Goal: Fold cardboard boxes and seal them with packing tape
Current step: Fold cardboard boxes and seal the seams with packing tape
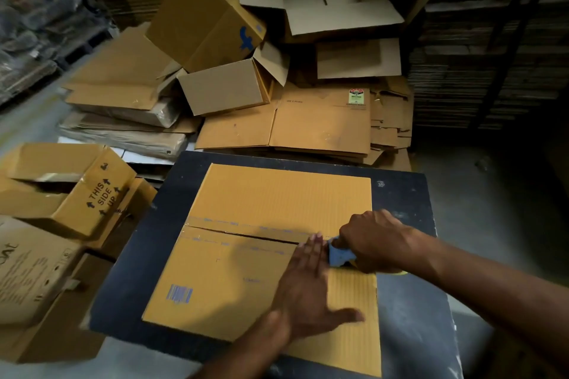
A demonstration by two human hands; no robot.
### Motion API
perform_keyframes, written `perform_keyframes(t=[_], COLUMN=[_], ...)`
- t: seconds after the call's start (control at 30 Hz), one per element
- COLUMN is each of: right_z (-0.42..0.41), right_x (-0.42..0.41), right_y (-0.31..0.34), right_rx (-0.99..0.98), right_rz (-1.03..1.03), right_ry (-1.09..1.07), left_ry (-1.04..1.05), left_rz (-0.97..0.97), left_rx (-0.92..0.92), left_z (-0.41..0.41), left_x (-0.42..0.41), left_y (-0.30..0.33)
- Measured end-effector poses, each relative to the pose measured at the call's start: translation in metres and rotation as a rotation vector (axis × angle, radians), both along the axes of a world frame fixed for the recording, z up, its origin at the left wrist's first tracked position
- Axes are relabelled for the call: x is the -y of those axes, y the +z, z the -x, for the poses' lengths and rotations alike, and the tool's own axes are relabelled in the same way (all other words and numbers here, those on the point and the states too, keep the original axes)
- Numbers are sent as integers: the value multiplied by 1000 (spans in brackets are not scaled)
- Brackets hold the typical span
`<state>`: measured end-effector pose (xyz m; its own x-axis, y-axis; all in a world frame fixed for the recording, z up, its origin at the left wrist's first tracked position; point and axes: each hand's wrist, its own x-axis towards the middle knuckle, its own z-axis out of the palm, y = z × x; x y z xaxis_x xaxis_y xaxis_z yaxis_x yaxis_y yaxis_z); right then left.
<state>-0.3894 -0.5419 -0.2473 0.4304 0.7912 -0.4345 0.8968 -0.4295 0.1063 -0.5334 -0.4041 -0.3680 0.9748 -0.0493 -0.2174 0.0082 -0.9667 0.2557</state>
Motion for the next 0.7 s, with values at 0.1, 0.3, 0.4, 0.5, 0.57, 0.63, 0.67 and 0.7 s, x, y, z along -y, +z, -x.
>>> perform_keyframes(t=[0.1,0.3,0.4,0.5,0.57,0.63,0.67,0.7], right_z=[2,-10,-24,-23,-22,-20,-19,-18], right_x=[-2,12,45,65,67,66,64,63], right_y=[3,14,14,6,3,0,-1,-2], right_rx=[12,-7,-61,-95,-72,-48,-32,-14], right_rz=[56,139,125,86,55,56,63,68], right_ry=[-1,2,-27,-46,-50,-61,-65,-74], left_ry=[20,10,16,47,64,47,32,23], left_rz=[17,-31,-23,-37,-42,-37,-29,-17], left_rx=[161,91,96,156,140,136,140,142], left_z=[4,2,5,4,-1,-8,-13,-18], left_x=[7,7,5,8,14,30,42,55], left_y=[-19,-14,-15,-17,-13,-8,-7,-8])
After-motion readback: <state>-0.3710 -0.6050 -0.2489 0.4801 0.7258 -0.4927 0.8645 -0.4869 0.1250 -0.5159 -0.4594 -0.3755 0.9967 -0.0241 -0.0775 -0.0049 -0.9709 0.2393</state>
